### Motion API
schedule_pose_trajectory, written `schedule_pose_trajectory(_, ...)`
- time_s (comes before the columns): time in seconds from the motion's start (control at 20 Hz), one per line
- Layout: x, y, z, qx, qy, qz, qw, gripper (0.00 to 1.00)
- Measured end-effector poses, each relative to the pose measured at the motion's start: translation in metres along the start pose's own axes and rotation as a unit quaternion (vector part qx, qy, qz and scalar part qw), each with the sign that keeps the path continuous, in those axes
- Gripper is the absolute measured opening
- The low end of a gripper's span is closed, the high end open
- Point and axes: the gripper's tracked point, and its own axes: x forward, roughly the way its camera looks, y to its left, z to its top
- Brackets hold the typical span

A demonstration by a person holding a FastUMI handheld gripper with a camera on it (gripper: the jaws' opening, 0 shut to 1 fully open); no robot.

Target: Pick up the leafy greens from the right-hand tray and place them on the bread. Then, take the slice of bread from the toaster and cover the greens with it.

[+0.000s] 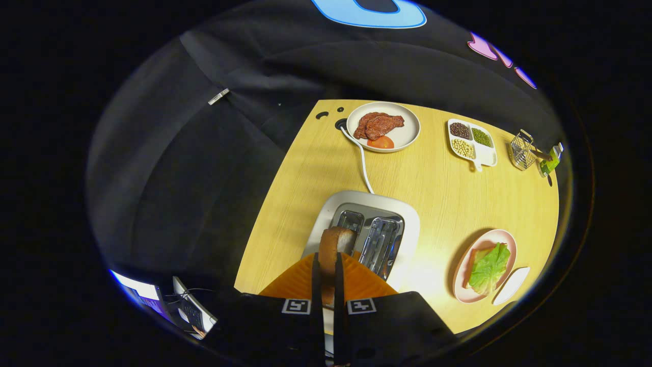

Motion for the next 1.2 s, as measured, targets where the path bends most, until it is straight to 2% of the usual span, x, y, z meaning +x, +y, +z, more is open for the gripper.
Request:
schedule_pose_trajectory(0.75,-0.104,-0.020,0.015,0.056,-0.056,0.110,0.991,0.11)
schedule_pose_trajectory(0.95,-0.141,-0.054,0.011,0.069,-0.072,0.130,0.987,0.11)
schedule_pose_trajectory(1.2,-0.167,-0.119,-0.006,0.082,-0.086,0.133,0.984,0.11)
